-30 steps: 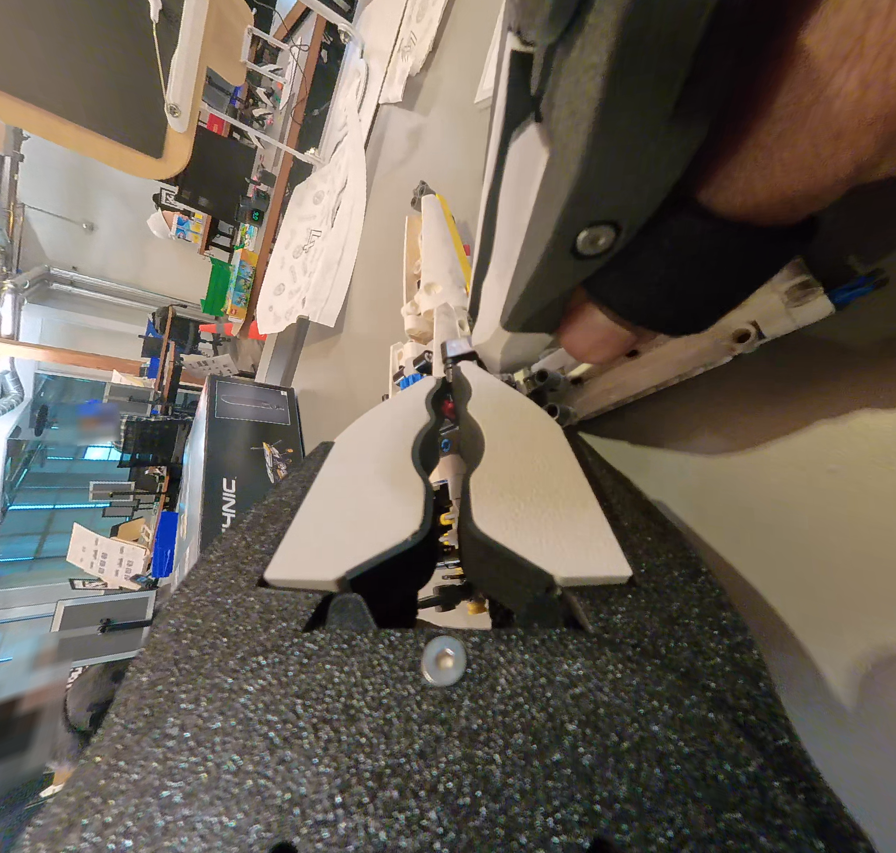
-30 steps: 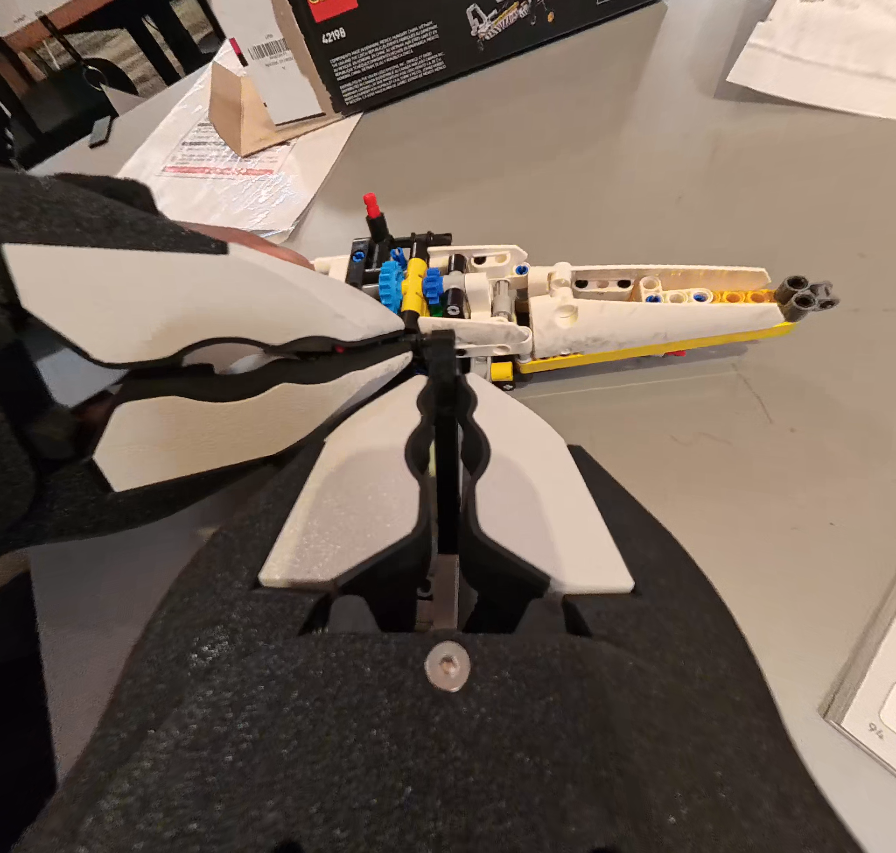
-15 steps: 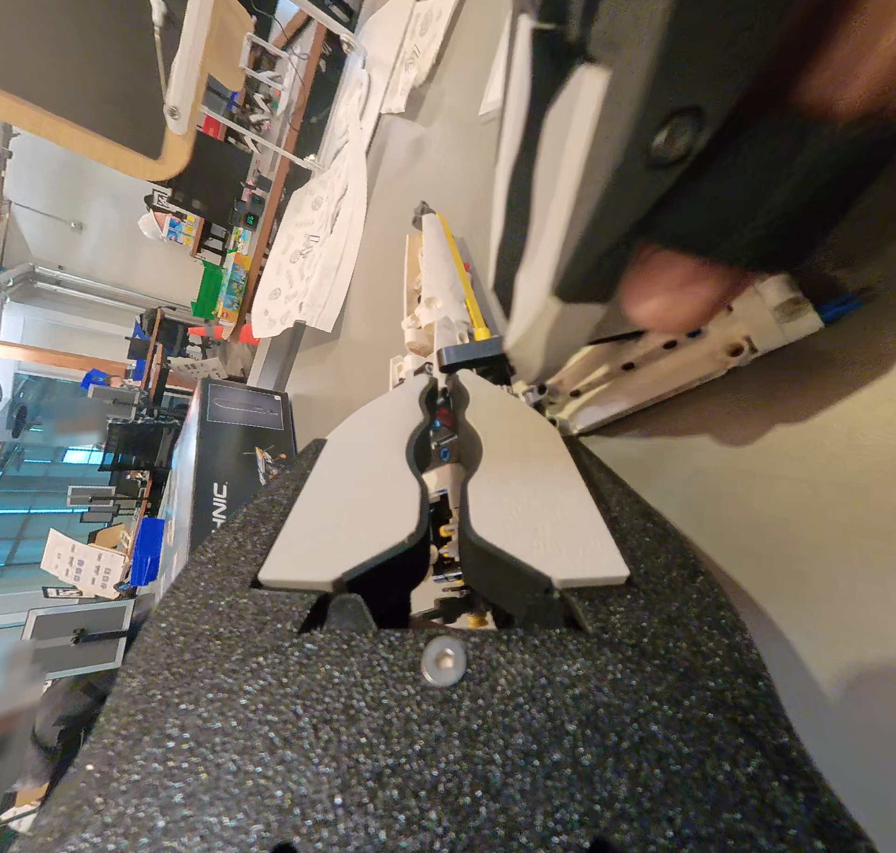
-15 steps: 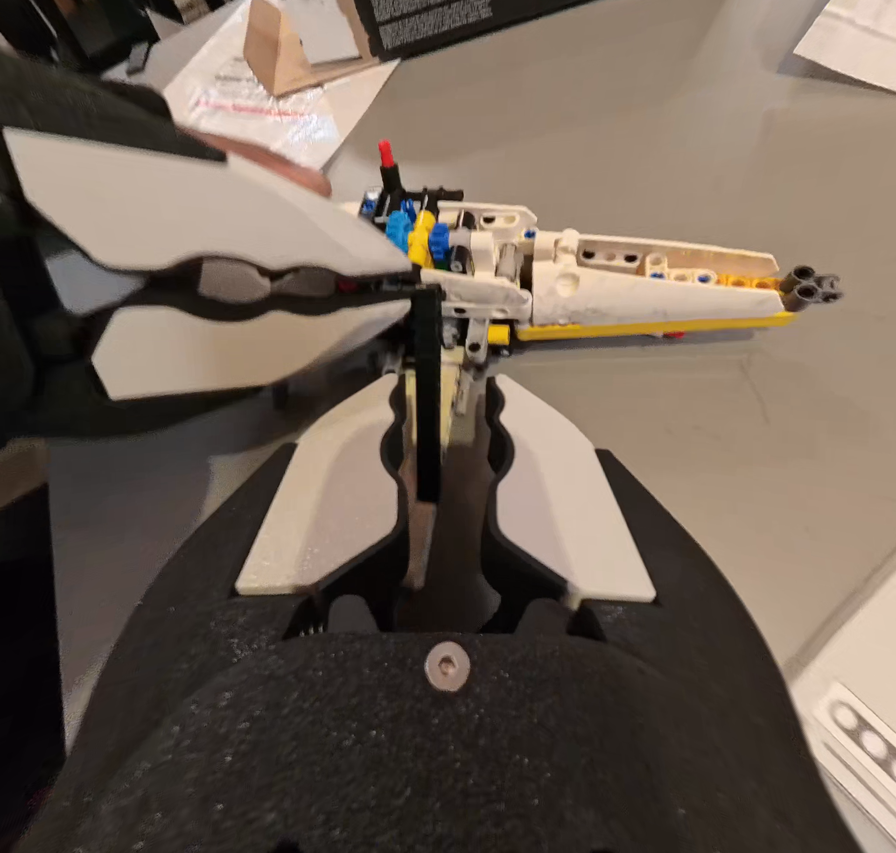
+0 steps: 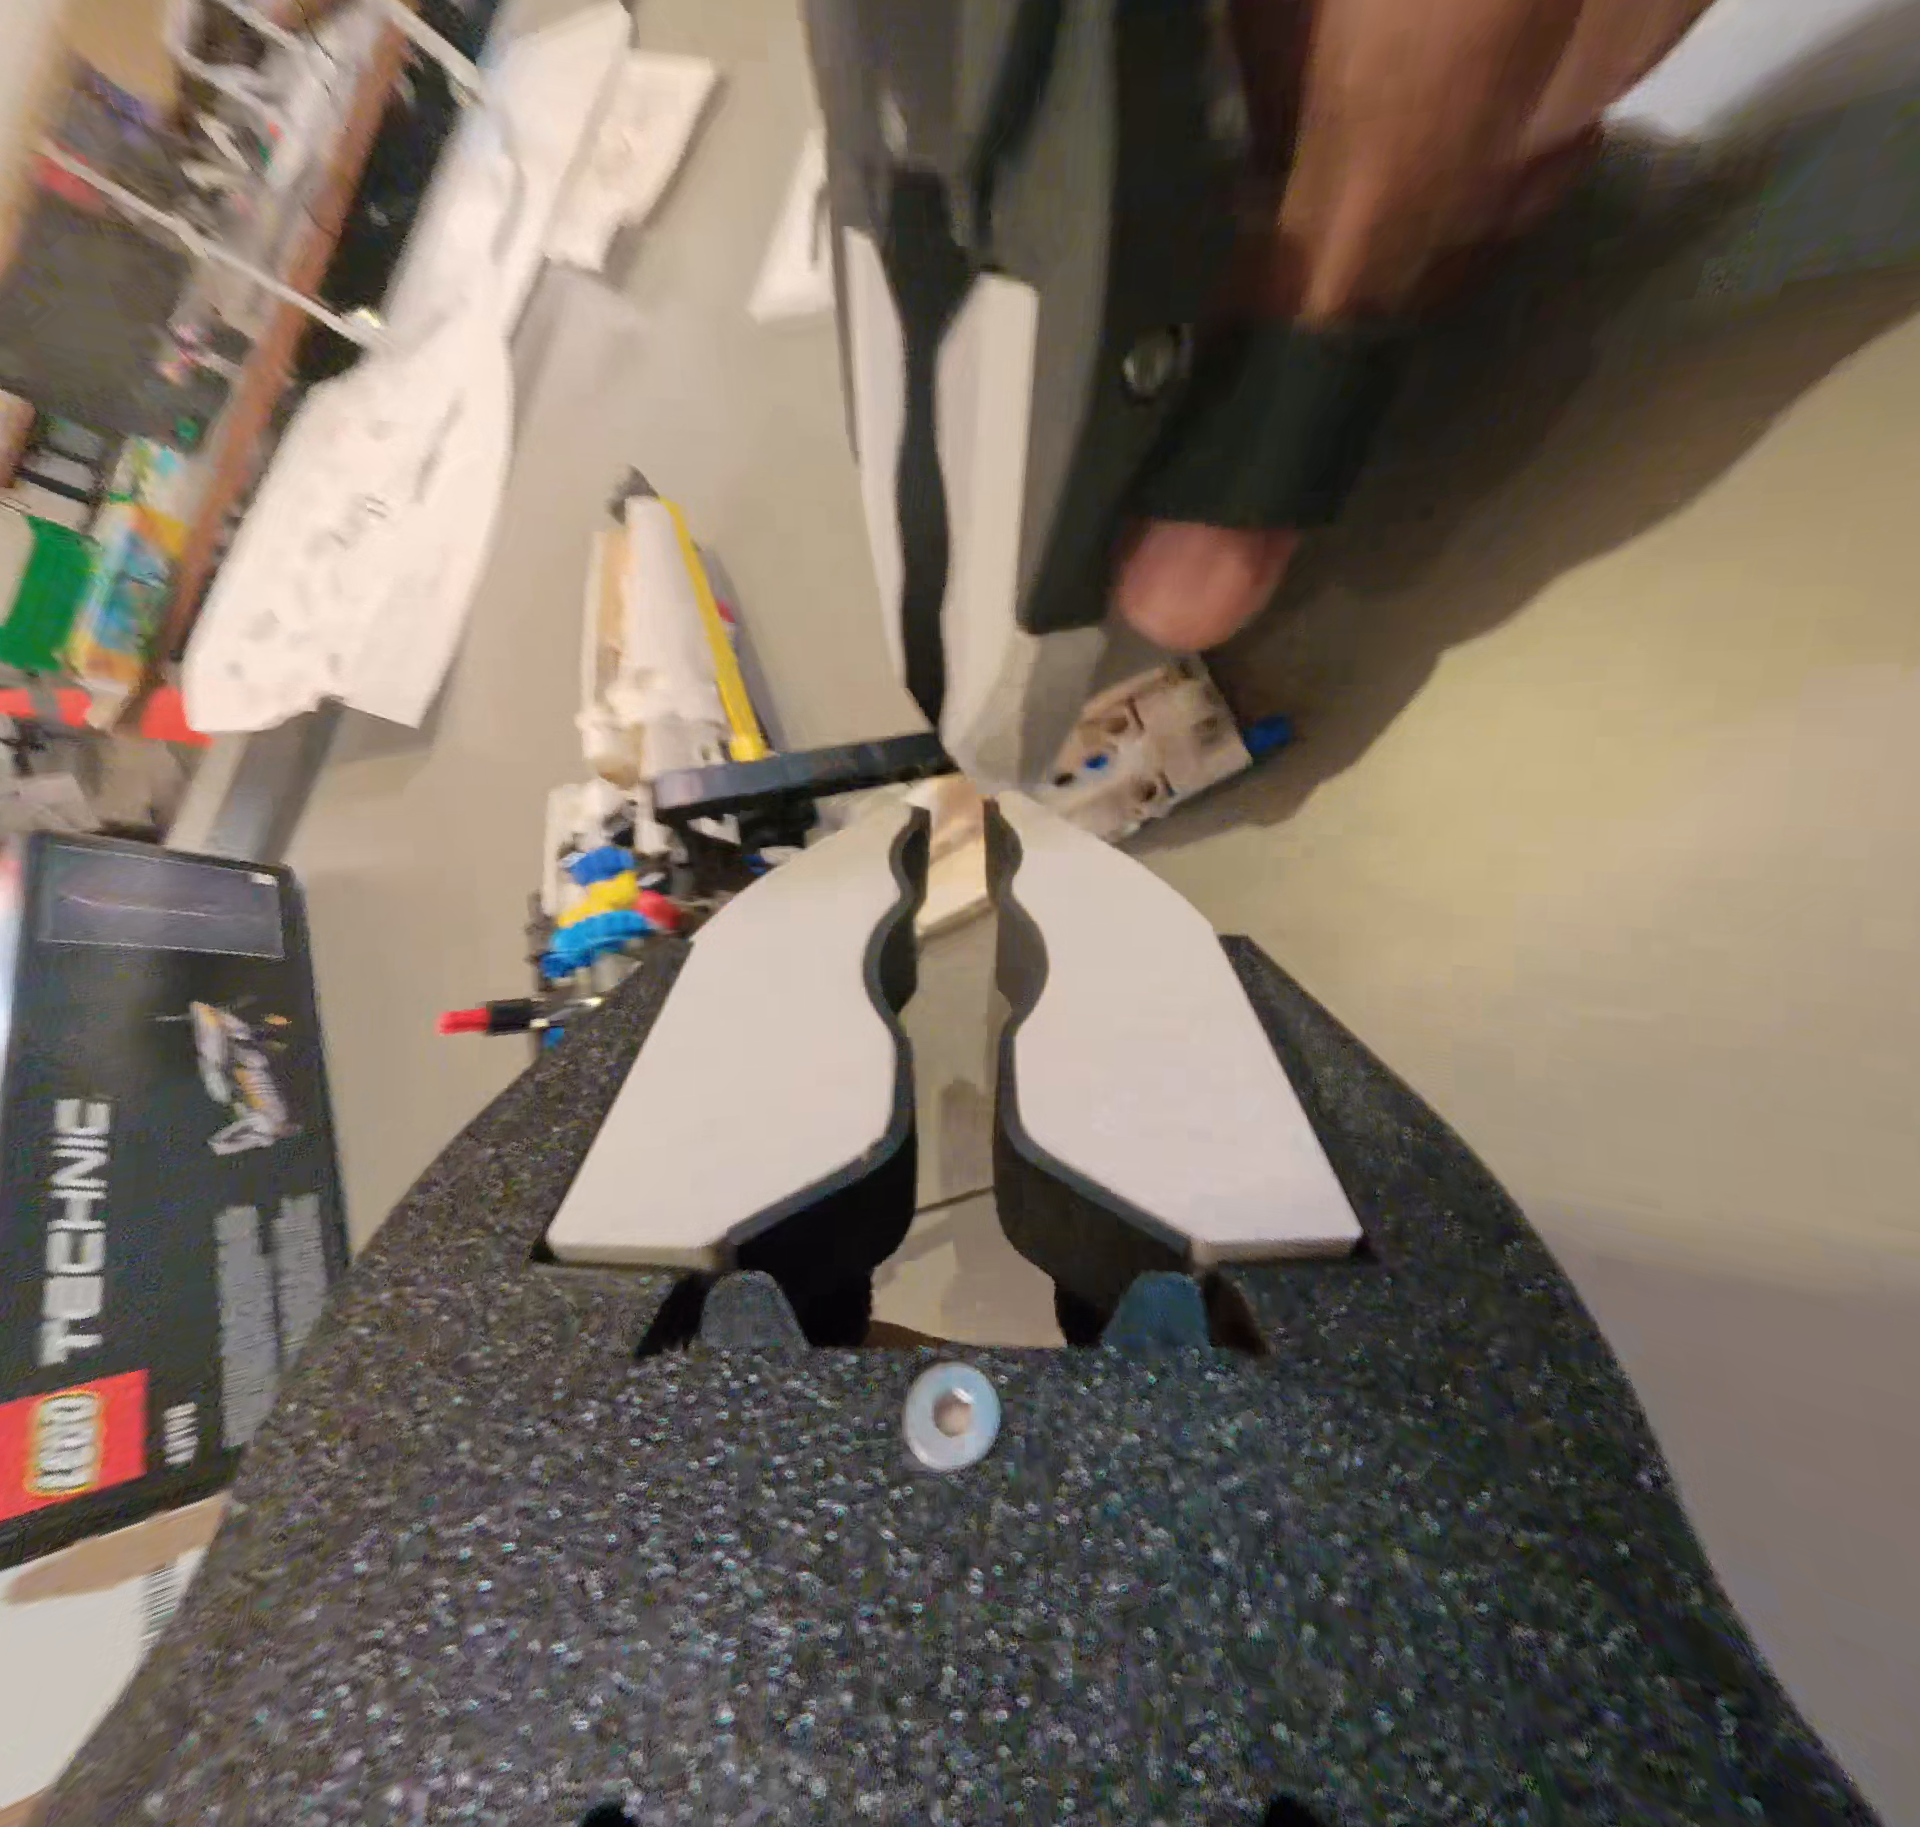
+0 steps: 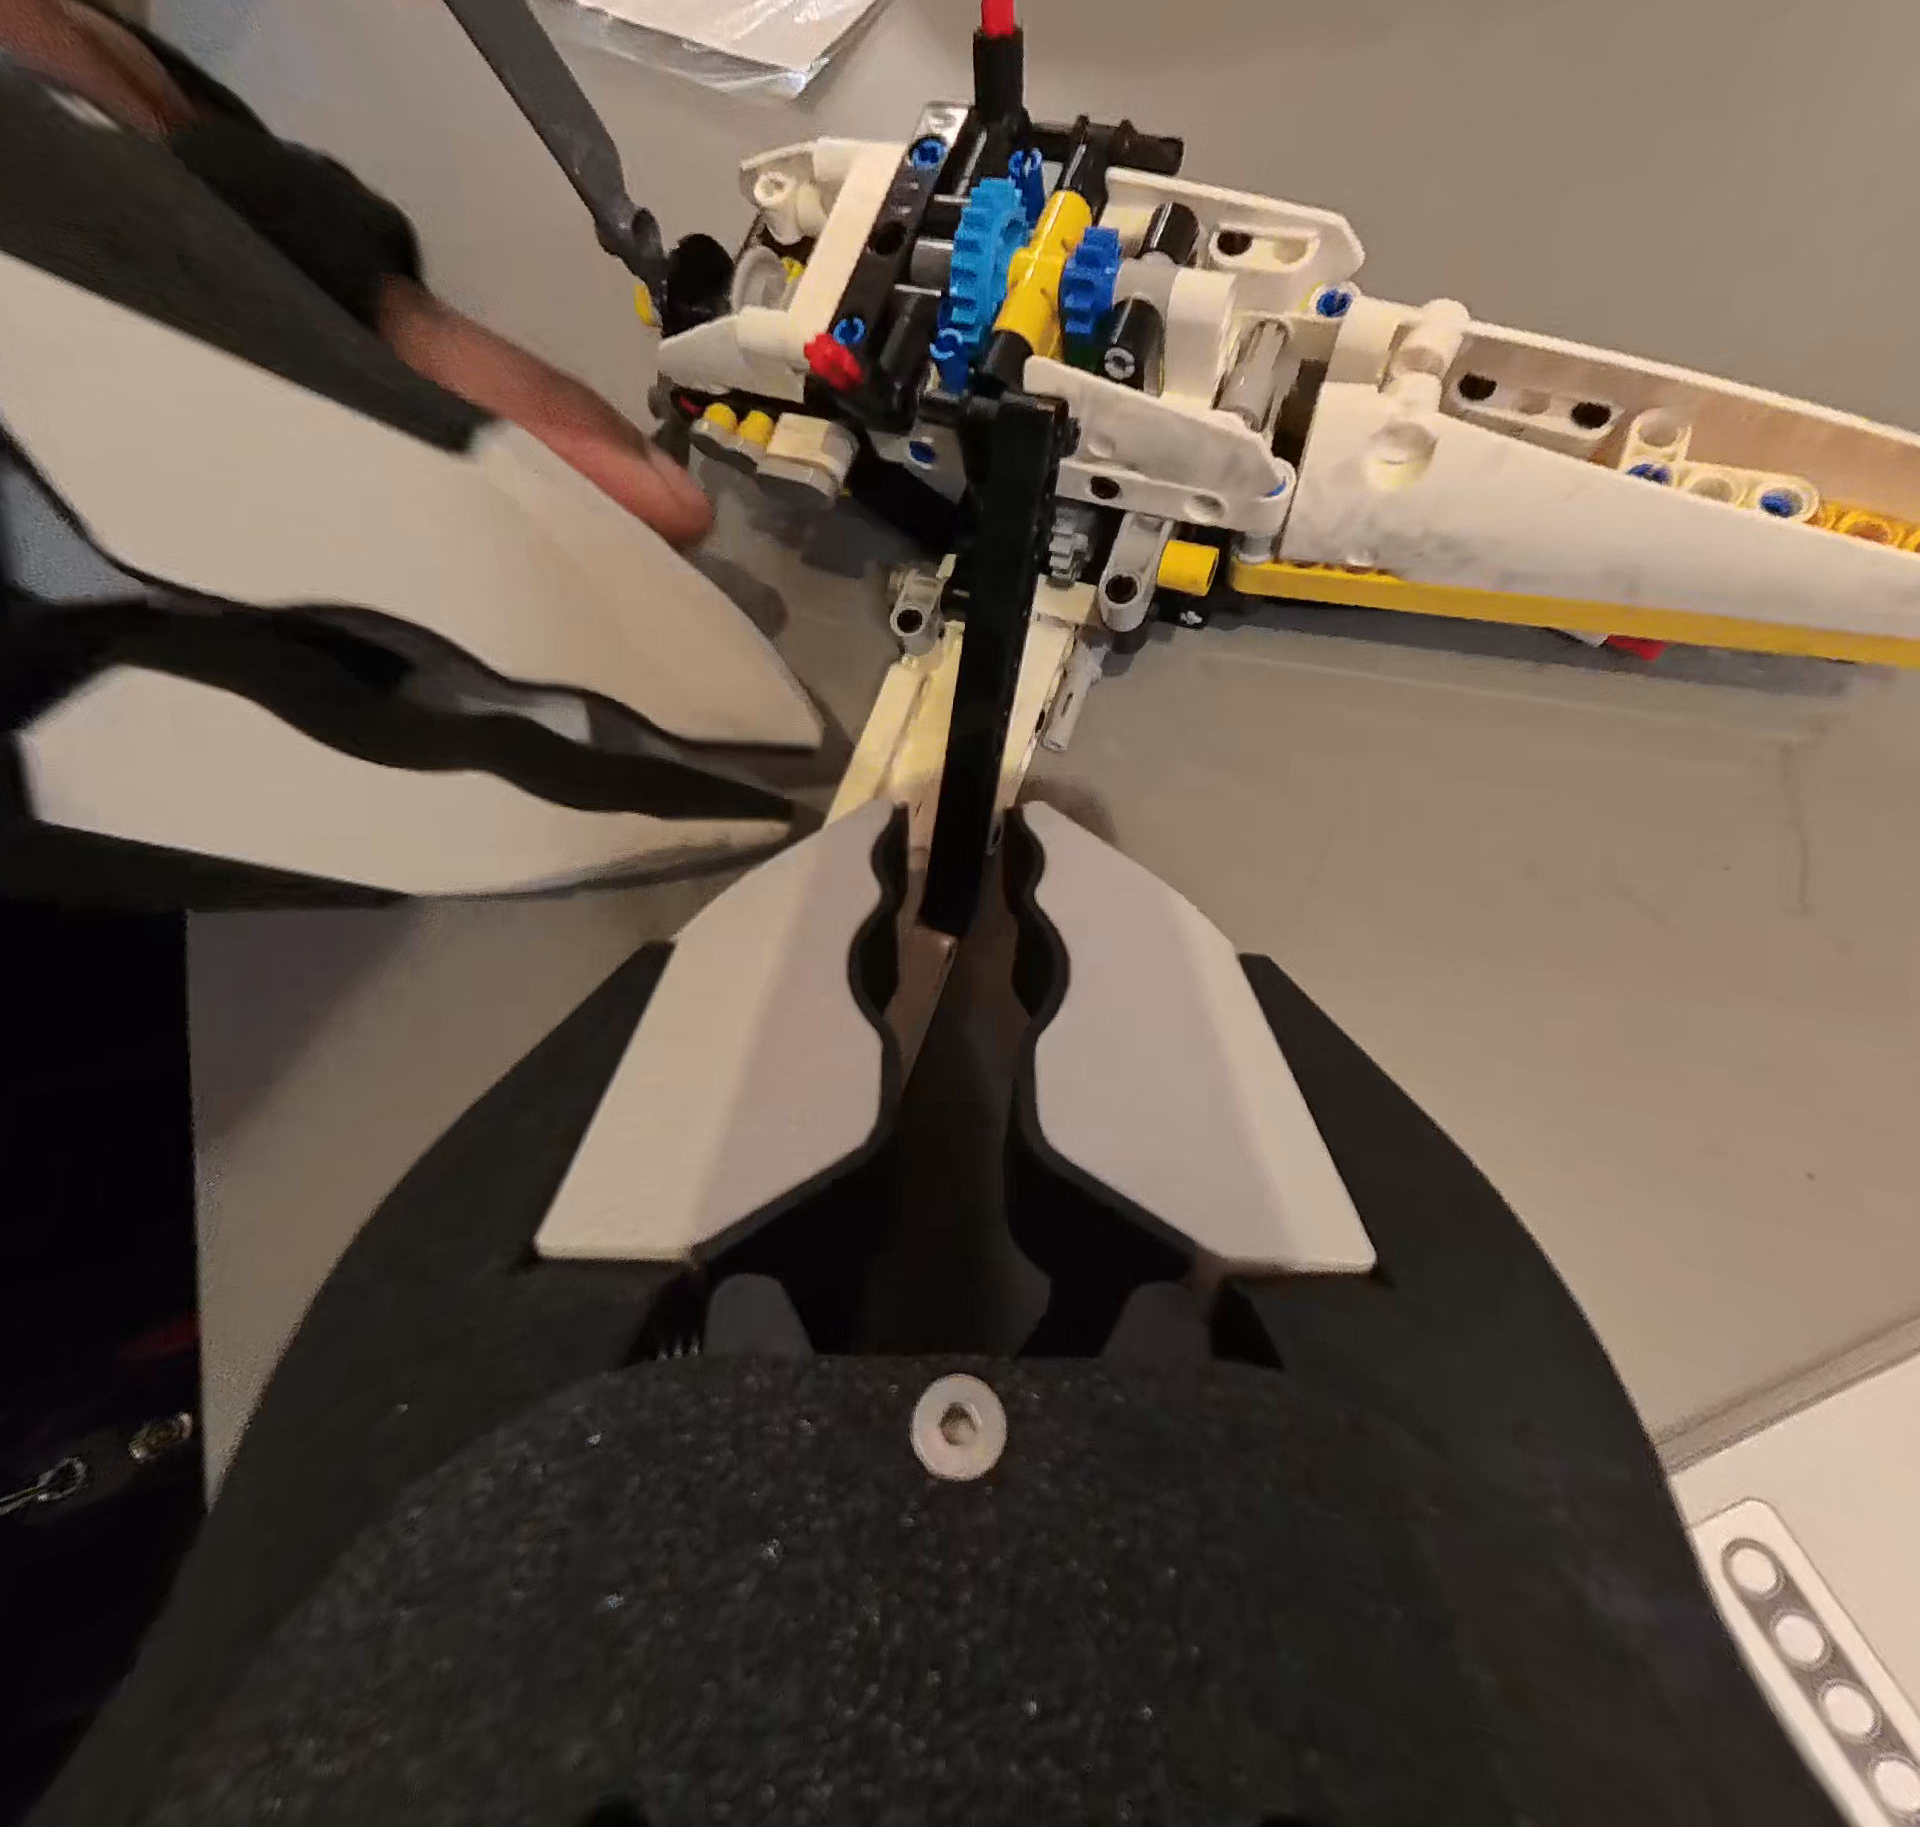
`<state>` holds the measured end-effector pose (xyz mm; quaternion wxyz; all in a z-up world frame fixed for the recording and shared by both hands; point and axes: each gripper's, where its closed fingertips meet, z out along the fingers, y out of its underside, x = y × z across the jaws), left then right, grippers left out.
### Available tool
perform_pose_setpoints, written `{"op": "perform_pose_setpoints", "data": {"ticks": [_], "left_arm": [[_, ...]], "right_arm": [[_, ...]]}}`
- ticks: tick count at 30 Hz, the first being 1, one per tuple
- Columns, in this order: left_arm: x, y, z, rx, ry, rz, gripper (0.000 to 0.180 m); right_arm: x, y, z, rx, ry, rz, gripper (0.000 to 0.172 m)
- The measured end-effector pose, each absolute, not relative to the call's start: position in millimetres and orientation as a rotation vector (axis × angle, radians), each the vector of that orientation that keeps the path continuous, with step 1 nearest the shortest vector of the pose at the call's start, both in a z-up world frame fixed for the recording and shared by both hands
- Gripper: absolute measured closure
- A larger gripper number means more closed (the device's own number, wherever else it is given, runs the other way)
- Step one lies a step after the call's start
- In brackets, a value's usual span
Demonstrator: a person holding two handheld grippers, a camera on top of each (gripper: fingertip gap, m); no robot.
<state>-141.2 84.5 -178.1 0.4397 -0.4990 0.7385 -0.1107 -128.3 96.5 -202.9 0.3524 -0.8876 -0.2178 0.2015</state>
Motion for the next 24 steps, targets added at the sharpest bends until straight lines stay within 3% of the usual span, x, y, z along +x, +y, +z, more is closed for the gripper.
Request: {"op": "perform_pose_setpoints", "data": {"ticks": [2,14,24], "left_arm": [[-139.6,83.2,-194.6,-1.279,1.876,-0.274,0.168],[-144.1,75.8,-206.2,-1.140,2.167,-0.306,0.156],[-136.0,65.9,-211.5,-1.139,2.334,-0.216,0.167]], "right_arm": [[-127.3,96.9,-202.0,-2.299,-0.573,0.530,0.161],[-128.3,90.4,-201.7,-2.318,-0.658,0.669,0.162],[-121.6,87.9,-202.9,-2.328,-0.839,0.572,0.162]]}}
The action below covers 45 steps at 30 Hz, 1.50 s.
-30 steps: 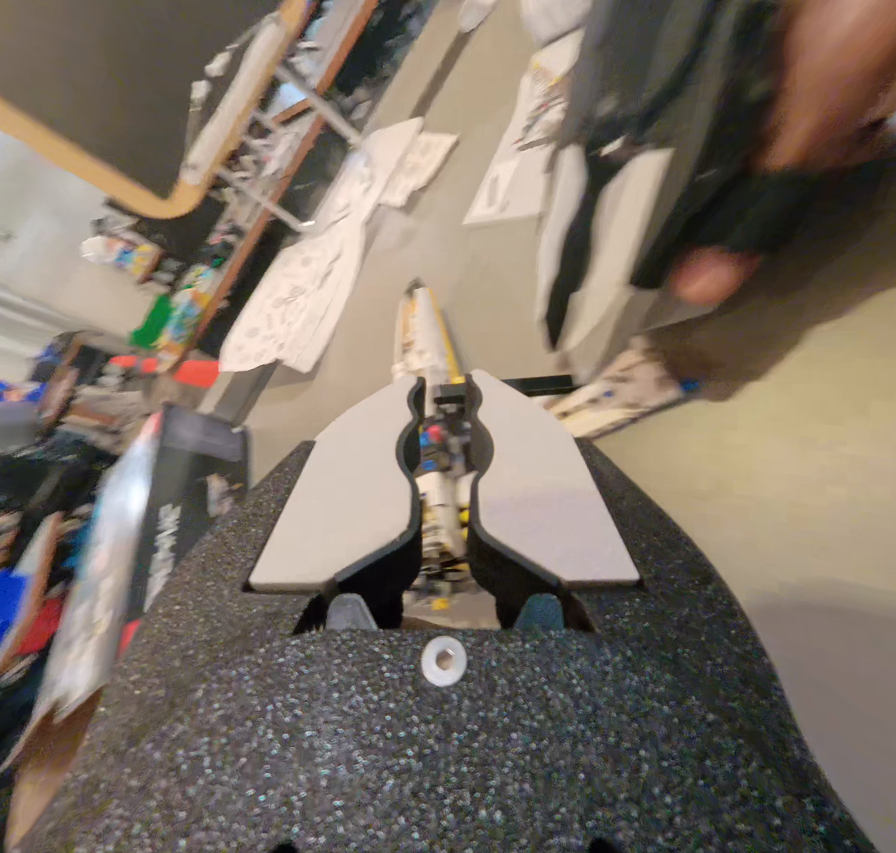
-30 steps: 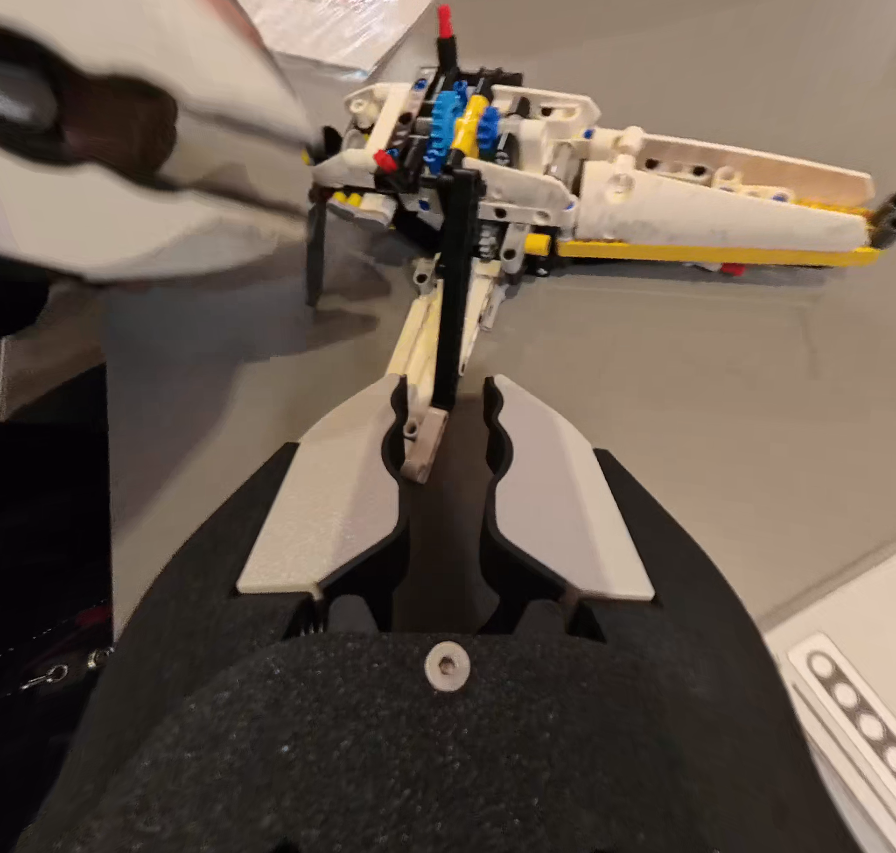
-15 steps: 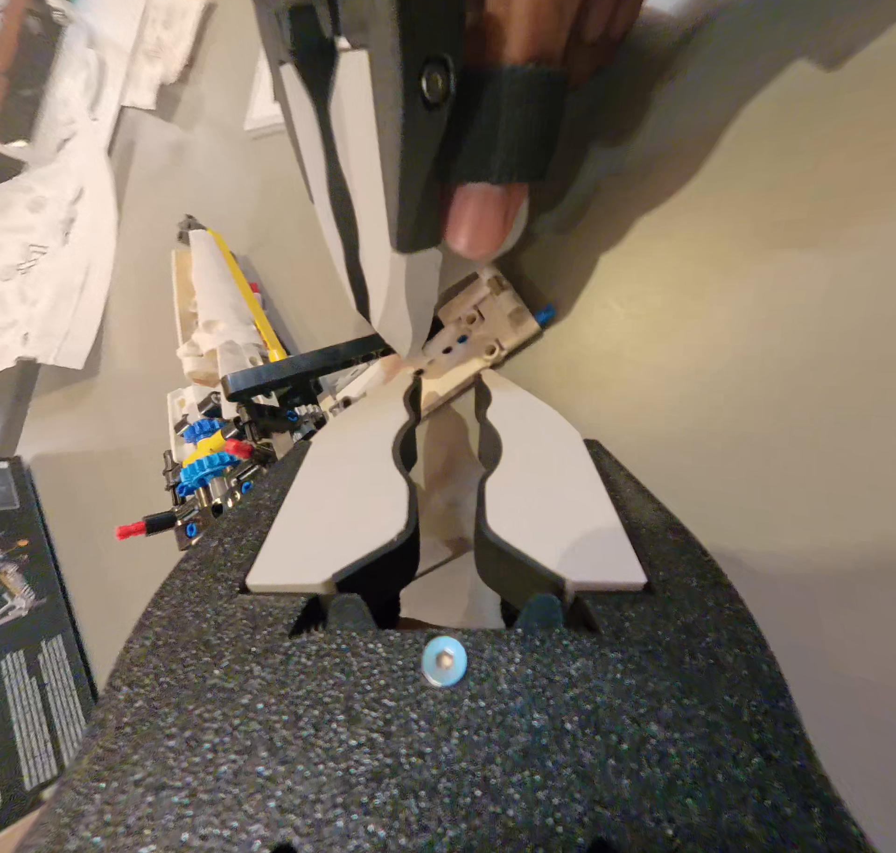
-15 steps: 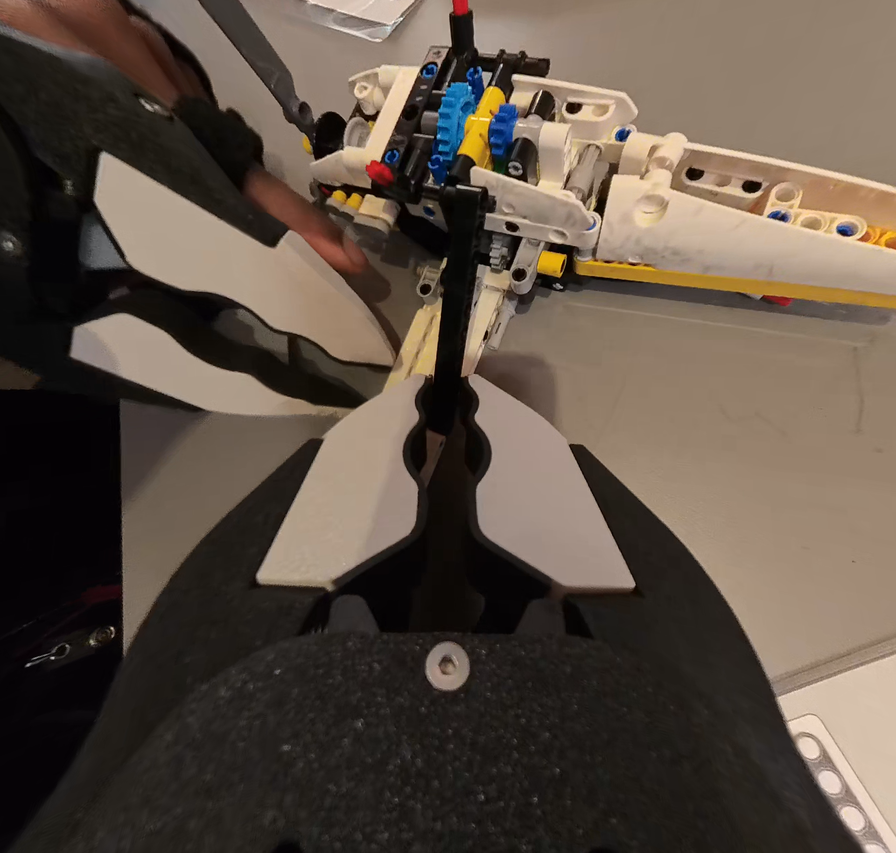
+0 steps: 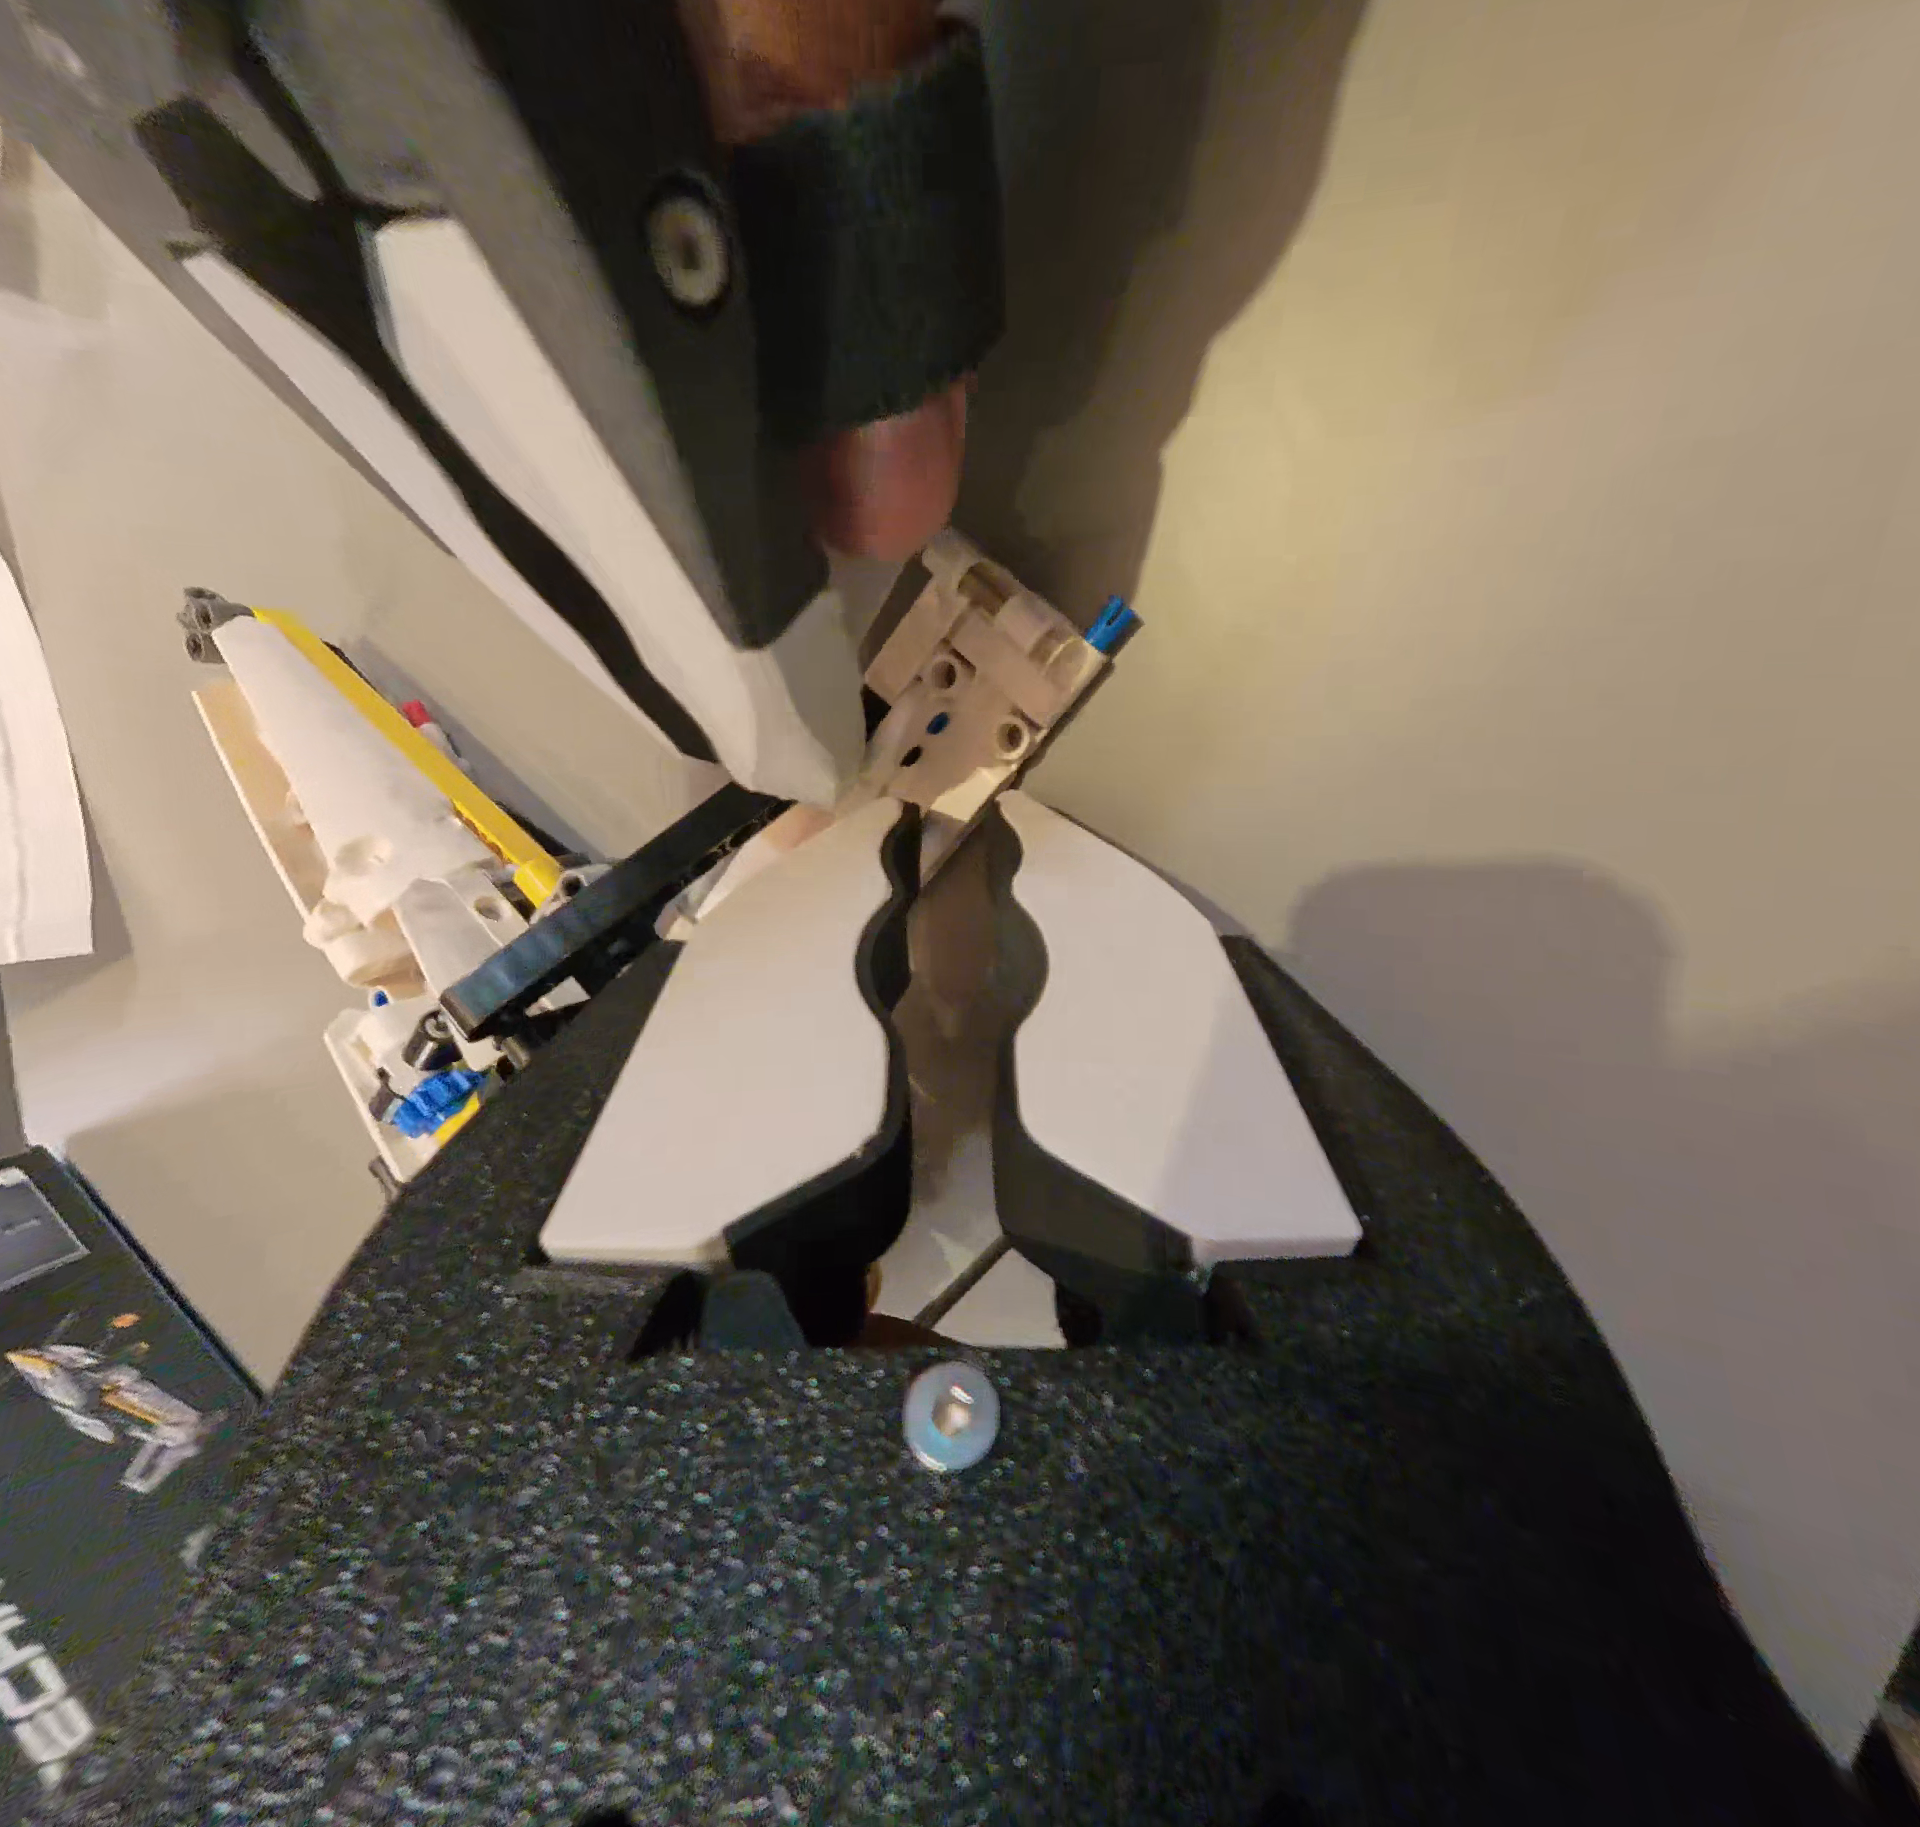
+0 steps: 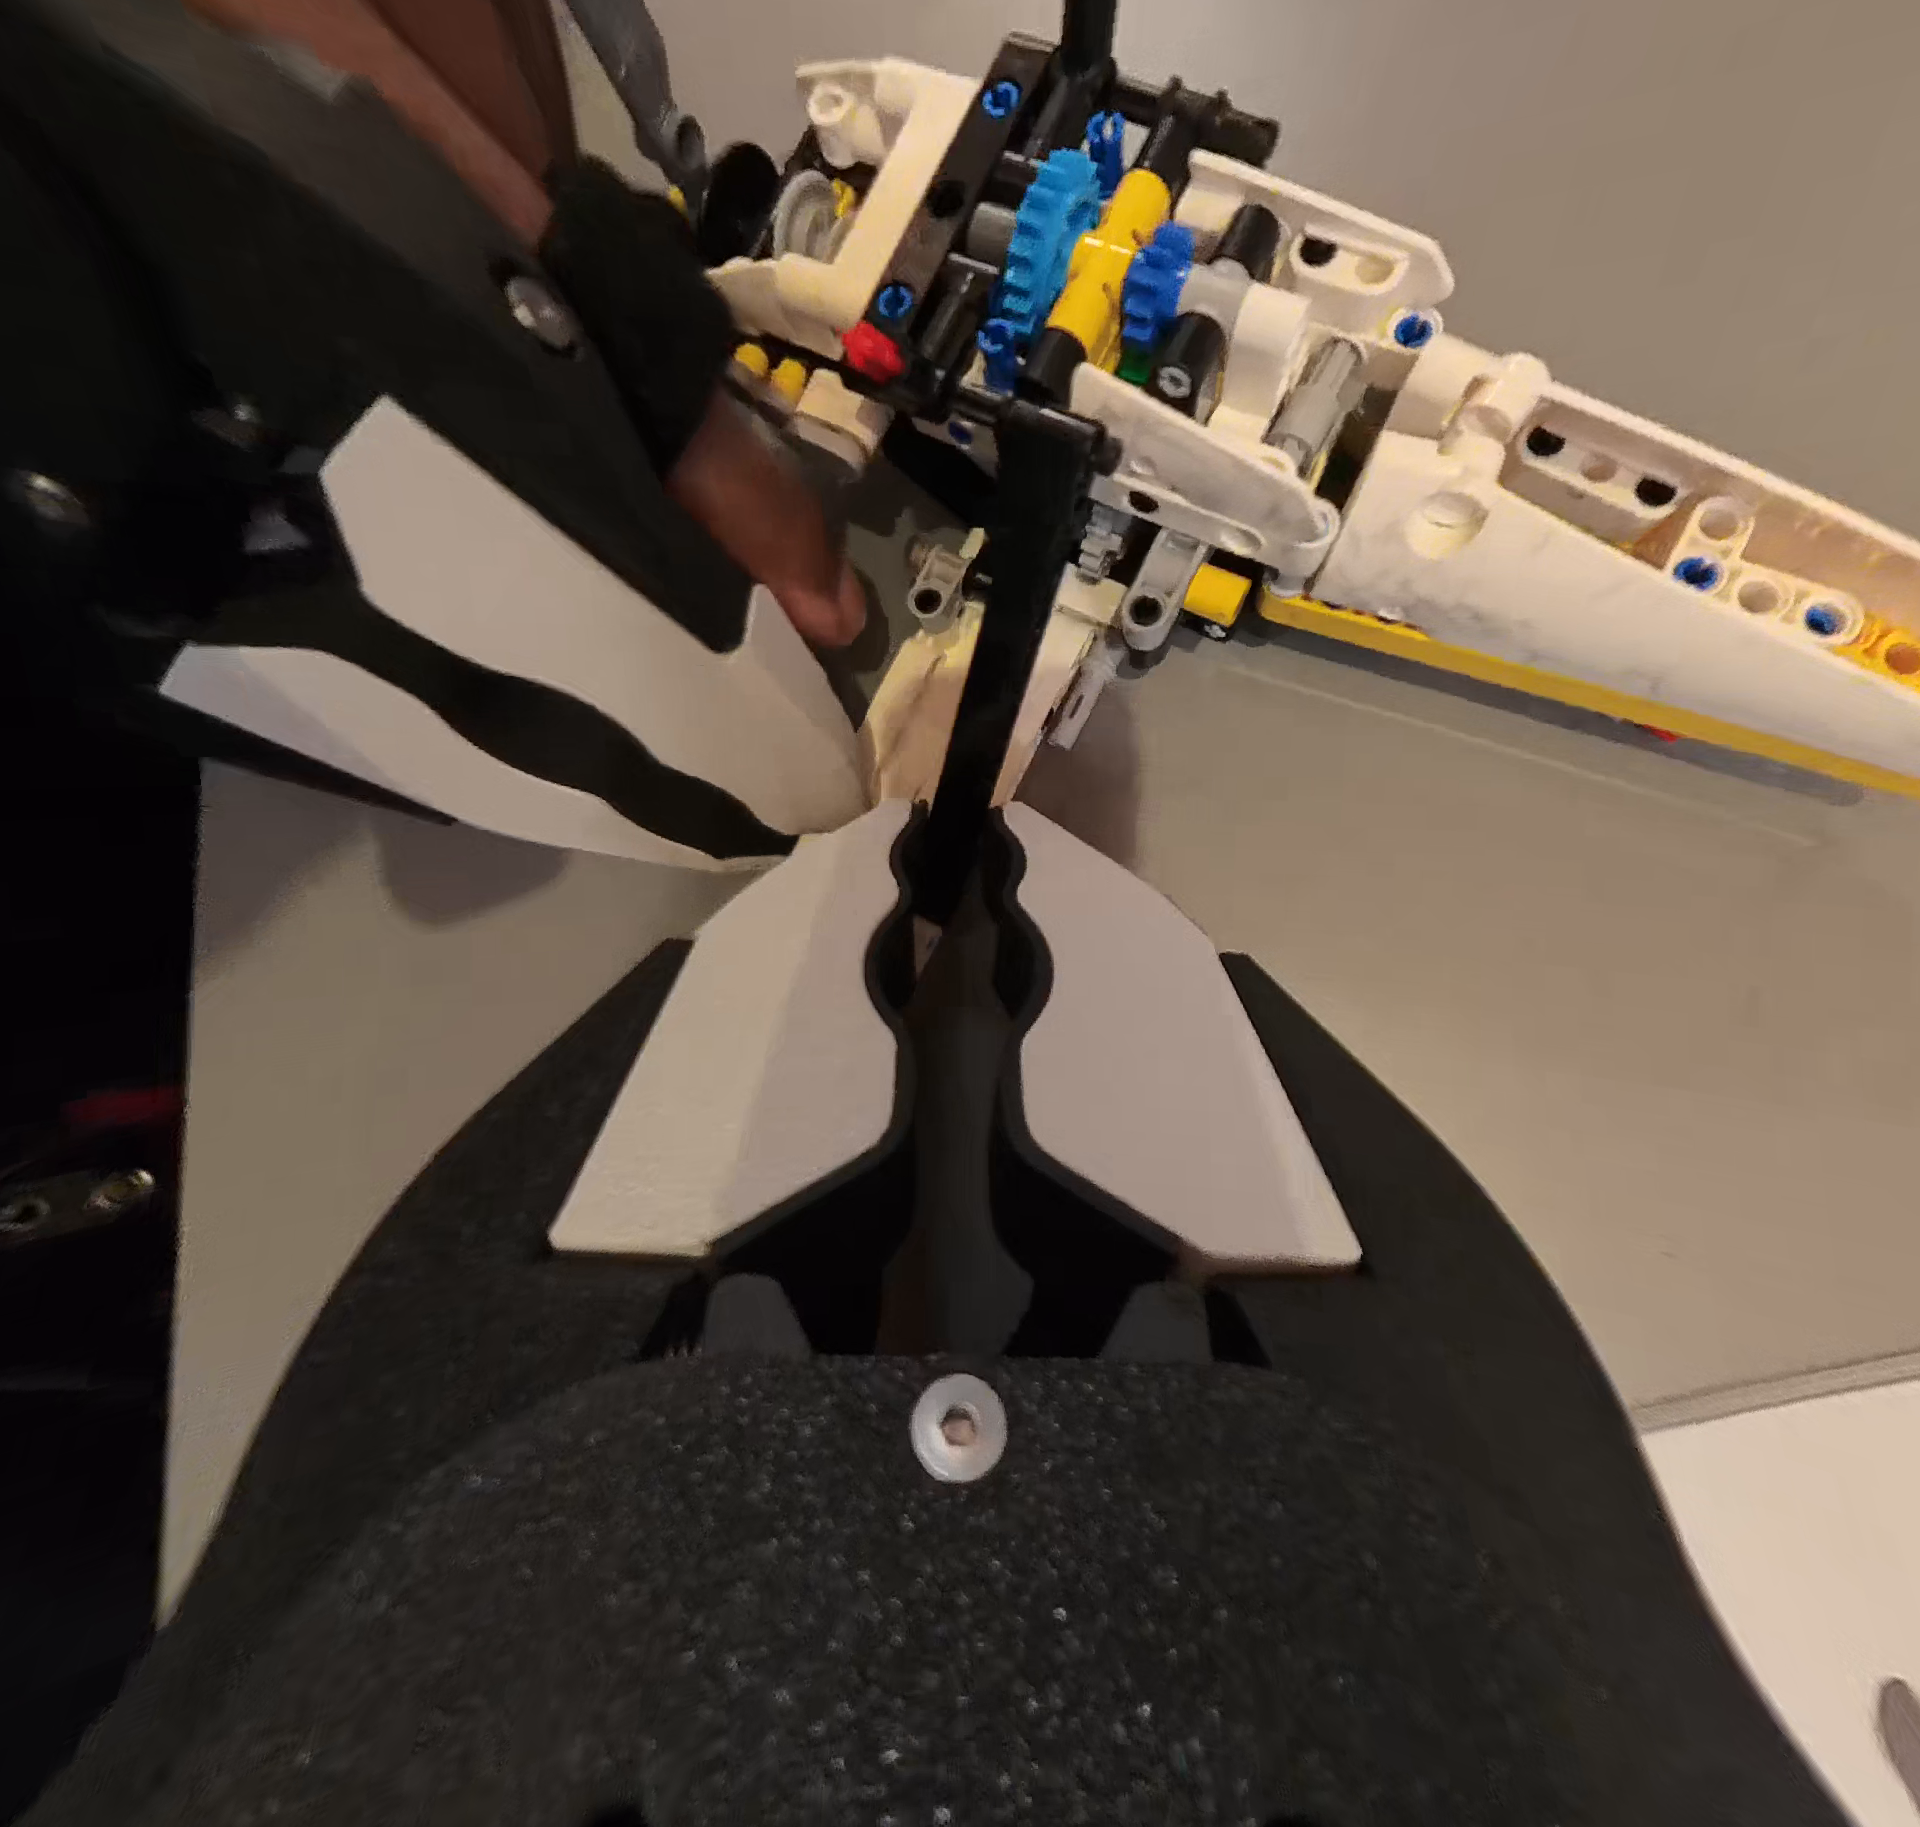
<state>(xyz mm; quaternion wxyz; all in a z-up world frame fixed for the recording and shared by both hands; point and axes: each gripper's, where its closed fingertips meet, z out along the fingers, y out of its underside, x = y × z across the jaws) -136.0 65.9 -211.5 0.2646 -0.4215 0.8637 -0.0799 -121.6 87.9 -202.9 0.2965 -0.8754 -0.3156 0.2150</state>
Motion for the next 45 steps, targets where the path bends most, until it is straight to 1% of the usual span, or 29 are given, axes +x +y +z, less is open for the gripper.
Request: {"op": "perform_pose_setpoints", "data": {"ticks": [6,12,14,15,17,19,22,27,29,33,40,42,45], "left_arm": [[-133.1,65.7,-211.7,-1.234,2.274,-0.263,0.167],[-130.6,65.8,-211.9,-1.268,2.230,-0.252,0.168],[-134.2,60.2,-211.9,-1.272,2.255,-0.279,0.168],[-136.1,56.5,-211.8,-1.274,2.261,-0.303,0.168],[-135.3,56.1,-211.9,-1.283,2.230,-0.309,0.168],[-133.9,56.7,-211.8,-1.276,2.221,-0.300,0.168],[-133.1,57.8,-211.6,-1.277,2.208,-0.290,0.168],[-134.0,62.9,-209.6,-1.294,2.154,-0.304,0.165],[-135.8,65.3,-204.5,-1.306,2.107,-0.324,0.159],[-134.7,44.9,-175.8,-1.279,1.972,-0.591,0.152],[-88.2,-1.1,-116.9,-1.227,1.549,-1.206,0.148],[-72.7,-10.7,-107.6,-1.170,1.471,-1.284,0.145],[-54.3,-16.9,-103.7,-1.136,1.409,-1.299,0.143]], "right_arm": [[-117.3,88.0,-202.3,-2.270,-1.069,0.406,0.162],[-112.8,90.1,-201.8,-2.230,-1.167,0.293,0.163],[-67.2,109.8,-203.9,-2.241,-1.162,-0.142,0.164],[-55.8,110.3,-203.0,-2.249,-1.157,-0.157,0.164],[-67.9,102.3,-191.4,-2.235,-1.071,0.111,0.164],[-66.8,98.6,-191.3,-2.243,-1.082,0.092,0.164],[-73.8,90.1,-194.5,-2.275,-0.970,0.278,0.164],[-56.0,75.0,-187.5,-2.272,-0.765,0.348,0.164],[-41.6,59.8,-180.1,-2.274,-0.690,0.303,0.164],[6.0,13.2,-151.8,-2.301,-0.479,0.165,0.164],[147.4,-98.3,-77.8,-2.429,-0.180,-0.443,0.164],[189.1,-137.4,-75.1,-2.530,-0.082,-0.538,0.164],[243.9,-190.1,-85.5,-2.642,0.098,-0.592,0.164]]}}
